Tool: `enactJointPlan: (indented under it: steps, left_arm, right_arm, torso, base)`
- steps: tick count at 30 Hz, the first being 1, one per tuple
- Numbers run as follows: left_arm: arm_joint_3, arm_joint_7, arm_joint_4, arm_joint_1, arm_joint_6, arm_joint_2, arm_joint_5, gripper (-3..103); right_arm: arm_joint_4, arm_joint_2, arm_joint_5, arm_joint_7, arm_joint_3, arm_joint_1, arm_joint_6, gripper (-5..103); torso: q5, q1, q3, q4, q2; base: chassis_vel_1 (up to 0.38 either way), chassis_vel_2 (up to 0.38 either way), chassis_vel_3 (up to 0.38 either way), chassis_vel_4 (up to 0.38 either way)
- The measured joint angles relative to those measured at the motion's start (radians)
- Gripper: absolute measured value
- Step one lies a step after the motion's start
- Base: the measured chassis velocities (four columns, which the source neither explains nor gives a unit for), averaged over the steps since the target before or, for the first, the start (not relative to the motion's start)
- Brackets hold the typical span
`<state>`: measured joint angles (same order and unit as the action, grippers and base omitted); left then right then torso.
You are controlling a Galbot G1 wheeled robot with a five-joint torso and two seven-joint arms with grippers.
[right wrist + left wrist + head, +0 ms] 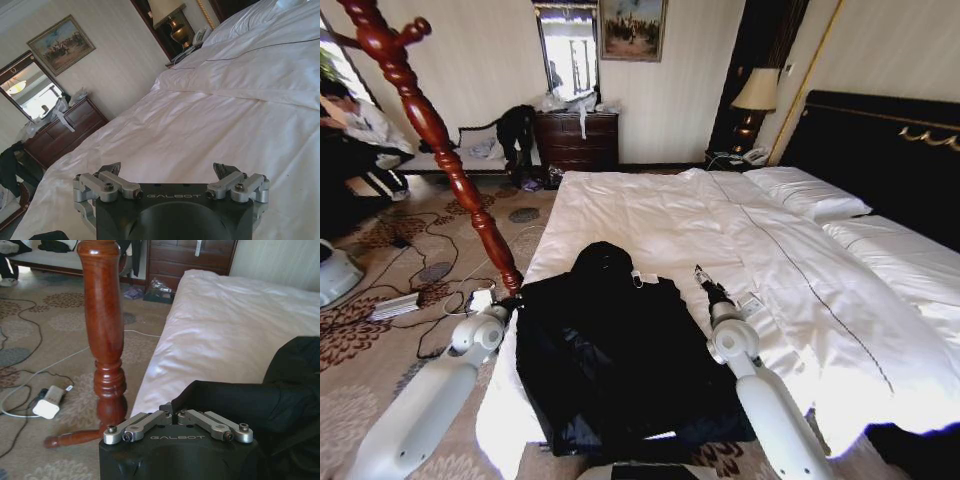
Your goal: Pick up the clothes from the bed and hang them on the clothes hanger.
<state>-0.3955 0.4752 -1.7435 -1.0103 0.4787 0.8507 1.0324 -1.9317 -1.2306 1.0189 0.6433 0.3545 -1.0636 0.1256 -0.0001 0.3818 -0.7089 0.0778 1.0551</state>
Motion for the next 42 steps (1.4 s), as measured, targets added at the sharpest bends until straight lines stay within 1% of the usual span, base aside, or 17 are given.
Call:
enactJointPlan:
  steps: [1,5,6,10,12,14,15,19,20,23,24,29,31,34,36,40,42]
  left_arm:
    - [0.0,0.0,0.0,0.0,0.0,0.0,0.0,0]
    - [0.012,-0.032,-0.073,0.021,-0.03,0.0,0.069,0]
    - [0.012,-0.032,-0.073,0.021,-0.03,0.0,0.069,0]
    - [0.036,-0.079,-0.14,0.05,-0.056,0.005,0.129,0]
    - [0.051,-0.092,-0.15,0.059,-0.059,0.007,0.137,0]
    - [0.104,-0.107,-0.153,0.072,-0.062,0.016,0.138,0]
    - [0.104,-0.107,-0.153,0.072,-0.062,0.016,0.138,0]
    - [0.226,-0.129,-0.127,0.117,-0.072,0.053,0.121,0]
    - [0.226,-0.129,-0.127,0.117,-0.072,0.053,0.121,0]
    - [0.319,-0.134,-0.085,0.18,-0.075,0.093,0.107,0]
    - [0.319,-0.134,-0.085,0.18,-0.075,0.093,0.107,0]
    - [0.438,-0.137,-0.007,0.264,-0.076,0.159,0.086,0]
    - [0.451,-0.139,0.0,0.273,-0.076,0.168,0.085,0]
    - [0.482,-0.15,0.024,0.305,-0.086,0.209,0.084,0]
    - [0.485,-0.153,0.025,0.311,-0.088,0.217,0.085,0]
    - [0.494,-0.162,-0.002,0.318,-0.09,0.223,0.091,0]
    - [0.485,-0.166,-0.04,0.327,-0.085,0.222,0.117,0]
  right_arm:
    - [0.0,0.0,0.0,0.0,0.0,0.0,0.0,100]
    - [0.003,0.0,0.0,0.0,-0.001,0.002,0.0,100]
    - [0.003,0.0,0.0,0.0,-0.001,0.002,0.0,100]
    - [0.004,0.001,0.0,0.001,0.001,-0.003,-0.001,100]
    - [0.005,0.002,0.0,0.001,0.003,-0.005,-0.001,100]
    - [0.005,0.002,0.0,0.002,0.006,-0.009,-0.001,100]
    - [0.005,0.002,0.0,0.002,0.006,-0.009,-0.001,100]
    - [0.003,0.005,0.0,0.005,0.013,-0.018,-0.001,100]
    - [0.003,0.005,0.0,0.005,0.013,-0.018,-0.001,100]
    - [-0.004,0.008,0.0,0.006,0.023,-0.032,-0.001,100]
    - [-0.004,0.008,0.0,0.006,0.023,-0.032,-0.001,100]
    - [-0.021,0.021,0.0,0.008,0.049,-0.067,-0.001,100]
    - [-0.023,0.023,0.0,0.008,0.054,-0.071,-0.001,100]
    - [-0.033,0.025,0.001,0.008,0.071,-0.086,-0.001,100]
    - [-0.035,0.025,0.001,0.008,0.074,-0.089,-0.001,100]
    - [-0.037,0.026,0.002,0.008,0.078,-0.094,-0.002,100]
    - [-0.035,0.026,0.002,0.009,0.079,-0.094,-0.002,100]
  torso:
    - [0.0,0.0,0.0,0.0,0.0]
    - [0.0001,0.0,0.0,0.0001,0.0]
    - [0.0001,0.0,0.0,0.0001,0.0]
    - [0.0003,0.0,0.0,0.0001,0.0]
    - [0.0003,0.0,0.0,0.0001,0.0]
    - [0.0003,0.0,0.0,0.0001,0.0]
    - [0.0003,0.0,0.0,0.0001,0.0]
    - [0.0001,0.0,0.0,0.0001,0.0]
    - [0.0001,0.0,0.0,0.0001,0.0]
    - [0.0003,0.0,0.0,0.0001,0.0]
    - [0.0003,0.0,0.0,0.0001,0.0]
    - [0.0004,0.0,0.0,0.0003,0.0]
    - [0.0003,0.0,0.0,0.0001,0.0]
    - [0.0002,0.0,0.0,0.0002,0.0]
    - [0.0003,0.0,0.0,0.0003,0.0]
    - [0.0002,0.0,0.0,0.0,0.0]
    - [0.0001,0.0,0.0,-0.0001,0.0]
  base:
    - [0.0,0.0,0.0,0.0]
    - [0.0,0.0,0.0,0.0]
    - [0.0,0.0,0.0,0.0]
    - [0.0,0.0,0.0,0.0]
    - [0.0,0.0,0.0,0.0]
    - [0.0,0.0,0.0,0.0]
    - [0.0,0.0,0.0,0.0]
    - [0.0,0.0,0.0,0.0]
    - [0.0,0.0,0.0,0.0]
    - [0.0,0.0,0.0,0.0]
    - [0.0,0.0,0.0,0.0]
    - [0.0,0.0,0.0,0.0]
    - [0.0,0.0,0.0,0.0]
    - [0.0,0.0,0.0,0.0]
    - [0.0,0.0,0.0,0.0]
    - [0.0,0.0,0.0,0.0]
    - [0.0,0.0,0.0,0.0]
